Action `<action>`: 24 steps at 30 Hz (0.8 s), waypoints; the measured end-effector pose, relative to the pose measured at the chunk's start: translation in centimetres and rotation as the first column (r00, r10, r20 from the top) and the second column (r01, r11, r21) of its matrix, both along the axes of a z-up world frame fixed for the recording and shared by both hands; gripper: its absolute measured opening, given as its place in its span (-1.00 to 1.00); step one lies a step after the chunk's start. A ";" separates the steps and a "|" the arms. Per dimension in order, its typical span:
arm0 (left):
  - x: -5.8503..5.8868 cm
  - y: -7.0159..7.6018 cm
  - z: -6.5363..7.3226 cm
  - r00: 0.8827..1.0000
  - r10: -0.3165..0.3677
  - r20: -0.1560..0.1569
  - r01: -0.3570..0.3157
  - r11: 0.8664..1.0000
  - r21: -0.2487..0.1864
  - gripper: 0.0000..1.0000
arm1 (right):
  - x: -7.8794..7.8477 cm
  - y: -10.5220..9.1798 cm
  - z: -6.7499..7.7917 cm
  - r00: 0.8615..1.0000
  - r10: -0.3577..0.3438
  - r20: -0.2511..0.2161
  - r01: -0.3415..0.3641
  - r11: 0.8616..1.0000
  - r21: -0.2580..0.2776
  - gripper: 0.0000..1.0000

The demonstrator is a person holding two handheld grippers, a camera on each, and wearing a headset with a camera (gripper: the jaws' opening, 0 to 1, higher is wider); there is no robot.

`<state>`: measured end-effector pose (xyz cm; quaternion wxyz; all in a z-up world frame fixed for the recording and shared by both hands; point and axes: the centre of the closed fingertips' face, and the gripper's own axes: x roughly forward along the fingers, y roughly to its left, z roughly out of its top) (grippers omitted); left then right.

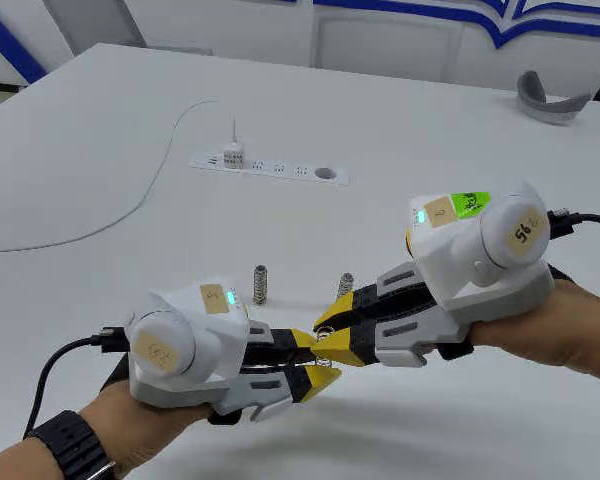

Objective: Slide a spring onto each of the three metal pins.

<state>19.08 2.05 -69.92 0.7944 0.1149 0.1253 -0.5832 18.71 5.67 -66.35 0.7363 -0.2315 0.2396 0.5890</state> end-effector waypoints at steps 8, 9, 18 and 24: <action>0.2 -0.1 0.2 1.000 0.012 0.000 -0.012 1.000 -0.008 -0.73 | 0.5 -0.9 -0.1 1.000 -0.020 0.011 0.020 1.000 -0.020 -0.77; 0.3 -0.1 0.1 1.000 0.013 0.000 -0.013 1.000 -0.008 -0.72 | 0.5 -1.0 -0.1 1.000 -0.022 0.011 0.022 1.000 -0.020 -0.77; 0.9 0.6 0.0 0.999 0.046 -0.012 -0.046 0.999 -0.009 -0.58 | 1.5 -2.5 0.4 0.998 -0.063 0.023 0.063 0.998 -0.020 -0.77; 1.4 1.4 -0.1 0.997 0.080 -0.014 -0.080 0.997 -0.010 -0.45 | 2.0 -3.6 0.7 0.995 -0.096 0.027 0.096 0.995 -0.020 -0.77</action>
